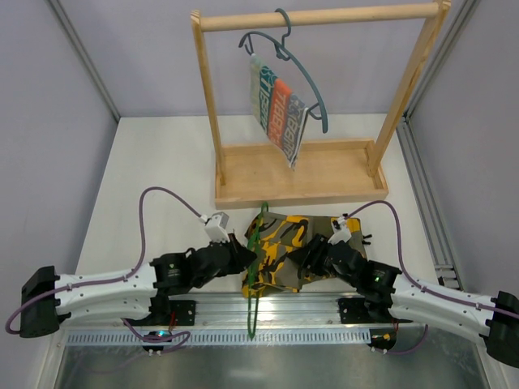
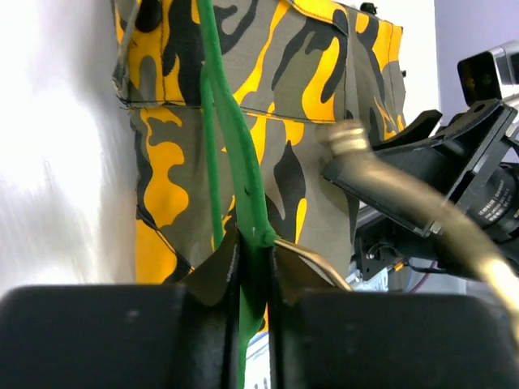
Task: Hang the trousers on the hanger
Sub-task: Place trousers on hanger
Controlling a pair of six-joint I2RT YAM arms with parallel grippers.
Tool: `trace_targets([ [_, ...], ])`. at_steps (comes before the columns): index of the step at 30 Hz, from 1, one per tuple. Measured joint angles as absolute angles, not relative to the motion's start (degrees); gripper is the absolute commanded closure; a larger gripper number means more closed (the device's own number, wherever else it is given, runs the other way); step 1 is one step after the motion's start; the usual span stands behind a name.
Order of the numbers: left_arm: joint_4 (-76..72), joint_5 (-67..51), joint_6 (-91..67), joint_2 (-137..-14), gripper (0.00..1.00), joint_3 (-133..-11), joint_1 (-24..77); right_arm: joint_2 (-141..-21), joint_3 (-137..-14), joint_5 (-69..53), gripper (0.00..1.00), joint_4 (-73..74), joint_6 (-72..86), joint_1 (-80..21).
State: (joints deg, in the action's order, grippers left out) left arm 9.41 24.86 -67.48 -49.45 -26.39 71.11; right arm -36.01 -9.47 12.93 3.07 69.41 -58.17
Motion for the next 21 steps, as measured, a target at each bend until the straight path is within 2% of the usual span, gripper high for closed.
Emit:
trace_targets([
  [1, 9.6, 25.3, -67.4, -49.6, 1.00, -26.6, 71.2, -36.0, -9.5, 13.0, 0.51, 3.1, 69.4, -58.2],
  [3, 10.7, 26.2, -67.5, -50.0, 1.00, -27.3, 71.2, -36.0, -9.5, 13.0, 0.69, 3.1, 69.4, -58.2],
  [7, 15.7, 28.8, -68.9, -51.1, 1.00, -30.1, 71.2, -37.5, -10.6, 13.2, 0.96, 4.1, 68.2, -58.2],
  [13, 22.5, 31.8, -72.2, -51.3, 1.00, -32.9, 71.2, -38.5, -18.8, 15.8, 0.96, 16.0, 65.0, -58.4],
  [21, 23.4, 31.6, -77.9, -53.1, 1.00, -32.1, 71.2, -28.2, -27.9, 26.1, 0.96, 40.4, 63.4, -58.7],
])
